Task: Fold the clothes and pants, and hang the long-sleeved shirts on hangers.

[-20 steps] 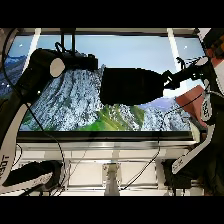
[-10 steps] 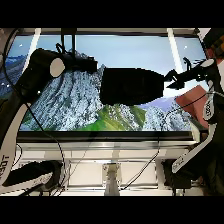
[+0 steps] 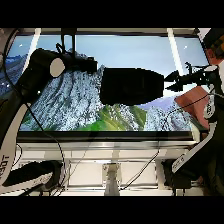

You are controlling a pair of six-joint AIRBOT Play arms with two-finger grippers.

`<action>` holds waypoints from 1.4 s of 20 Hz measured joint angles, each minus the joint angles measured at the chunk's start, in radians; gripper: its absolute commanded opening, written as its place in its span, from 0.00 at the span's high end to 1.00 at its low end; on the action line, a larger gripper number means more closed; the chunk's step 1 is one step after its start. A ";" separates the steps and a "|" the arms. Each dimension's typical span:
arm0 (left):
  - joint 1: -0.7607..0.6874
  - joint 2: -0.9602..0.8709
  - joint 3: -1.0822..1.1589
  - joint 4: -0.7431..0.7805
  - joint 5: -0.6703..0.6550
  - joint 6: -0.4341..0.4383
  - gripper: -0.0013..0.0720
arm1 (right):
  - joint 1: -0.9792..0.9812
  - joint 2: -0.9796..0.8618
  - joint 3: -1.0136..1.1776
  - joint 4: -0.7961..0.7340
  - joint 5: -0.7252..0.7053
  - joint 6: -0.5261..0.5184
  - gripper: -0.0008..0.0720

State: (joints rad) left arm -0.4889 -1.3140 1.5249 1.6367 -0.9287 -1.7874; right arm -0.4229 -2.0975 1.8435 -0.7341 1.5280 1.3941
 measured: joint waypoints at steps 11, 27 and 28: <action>0.000 0.000 0.000 0.000 0.000 0.000 0.34 | 0.062 -0.044 0.000 -0.062 0.005 -0.003 0.14; 0.000 0.000 0.000 0.000 0.000 0.000 0.34 | 0.155 -0.056 0.000 -0.062 0.018 -0.021 0.94; 0.000 0.000 0.000 0.000 0.000 0.000 0.34 | 0.150 -0.043 0.000 -0.061 0.020 -0.021 0.95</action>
State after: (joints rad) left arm -0.4889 -1.3140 1.5249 1.6367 -0.9287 -1.7874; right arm -0.2729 -2.1407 1.8439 -0.7948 1.5478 1.3735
